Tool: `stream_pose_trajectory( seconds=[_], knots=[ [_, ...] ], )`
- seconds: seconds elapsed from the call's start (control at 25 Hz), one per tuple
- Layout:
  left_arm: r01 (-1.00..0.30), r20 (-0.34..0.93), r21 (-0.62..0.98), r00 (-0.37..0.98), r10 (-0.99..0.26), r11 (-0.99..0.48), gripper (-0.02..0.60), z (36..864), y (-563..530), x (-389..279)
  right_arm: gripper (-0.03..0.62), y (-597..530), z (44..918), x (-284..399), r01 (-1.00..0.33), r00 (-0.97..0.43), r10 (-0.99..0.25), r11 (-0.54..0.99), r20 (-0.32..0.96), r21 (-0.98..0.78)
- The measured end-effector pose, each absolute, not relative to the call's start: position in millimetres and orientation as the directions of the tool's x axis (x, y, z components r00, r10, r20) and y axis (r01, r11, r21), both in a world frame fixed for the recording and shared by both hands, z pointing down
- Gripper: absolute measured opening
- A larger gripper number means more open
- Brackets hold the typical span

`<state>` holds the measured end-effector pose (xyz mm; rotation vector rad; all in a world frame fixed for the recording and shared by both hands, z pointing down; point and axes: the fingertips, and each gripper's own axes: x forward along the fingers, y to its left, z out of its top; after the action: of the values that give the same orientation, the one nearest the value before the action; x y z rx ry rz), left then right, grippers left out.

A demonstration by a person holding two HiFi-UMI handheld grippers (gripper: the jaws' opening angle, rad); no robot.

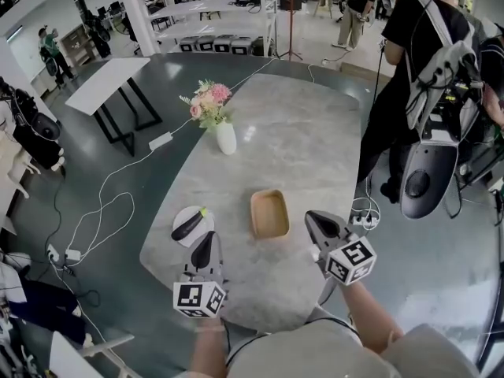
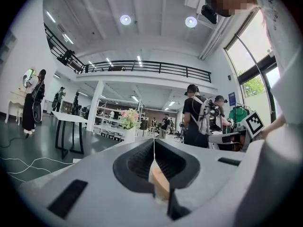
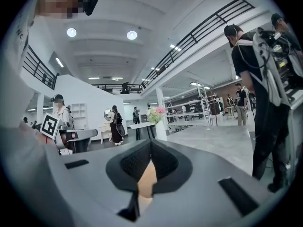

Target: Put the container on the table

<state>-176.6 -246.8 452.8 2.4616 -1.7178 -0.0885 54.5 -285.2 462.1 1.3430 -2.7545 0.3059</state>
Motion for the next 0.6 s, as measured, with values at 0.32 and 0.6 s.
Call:
stream_pose_trajectory(
  seconds=[0.32, 0.6],
  knots=[
    [-0.931, 0.025, 0.146, 0.340, -0.940, -0.333, 0.008, 453, -247, -180, 0.006, -285, 461, 59, -0.799, -0.600, -0.792, 0.586, 0.117, -0.134],
    [-0.933, 0.021, 0.146, 0.336, -0.942, -0.329, 0.009, 453, -245, -181, 0.006, -286, 459, 66, -0.817, -0.575, -0.812, 0.563, 0.100, -0.127]
  ],
)
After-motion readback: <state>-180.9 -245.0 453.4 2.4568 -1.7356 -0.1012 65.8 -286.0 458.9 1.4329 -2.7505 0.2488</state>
